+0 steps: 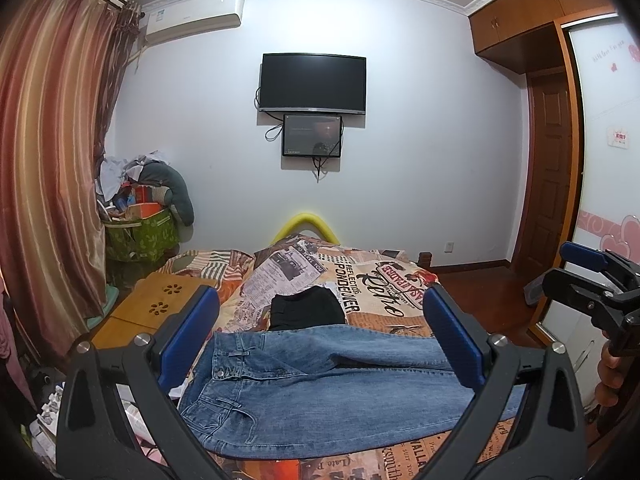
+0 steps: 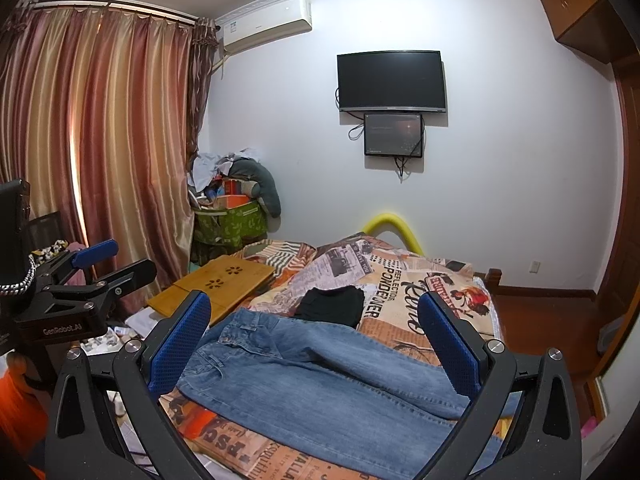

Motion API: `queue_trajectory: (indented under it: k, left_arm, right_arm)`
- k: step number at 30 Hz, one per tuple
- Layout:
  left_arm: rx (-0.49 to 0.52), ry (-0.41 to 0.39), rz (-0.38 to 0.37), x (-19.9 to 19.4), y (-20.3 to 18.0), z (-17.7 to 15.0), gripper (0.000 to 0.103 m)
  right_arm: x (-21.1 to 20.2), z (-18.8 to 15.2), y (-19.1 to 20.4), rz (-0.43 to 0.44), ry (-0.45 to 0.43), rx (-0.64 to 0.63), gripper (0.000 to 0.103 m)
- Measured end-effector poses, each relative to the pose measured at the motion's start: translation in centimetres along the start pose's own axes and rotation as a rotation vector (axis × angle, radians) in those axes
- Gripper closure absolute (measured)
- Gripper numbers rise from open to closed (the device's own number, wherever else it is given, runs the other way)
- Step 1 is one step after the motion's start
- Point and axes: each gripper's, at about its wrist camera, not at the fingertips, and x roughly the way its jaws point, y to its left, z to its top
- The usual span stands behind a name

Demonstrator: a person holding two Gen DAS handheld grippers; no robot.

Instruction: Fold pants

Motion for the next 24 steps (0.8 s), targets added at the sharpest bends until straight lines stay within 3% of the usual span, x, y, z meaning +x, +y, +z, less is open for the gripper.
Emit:
queue_trajectory:
  k: [24]
  left_arm:
    - [-0.009, 0.000, -0.001, 0.17, -0.12, -0.09, 0.000]
  right_arm:
    - [-0.43, 0.17, -0.25, -0.006, -0.004, 0.002, 0.000]
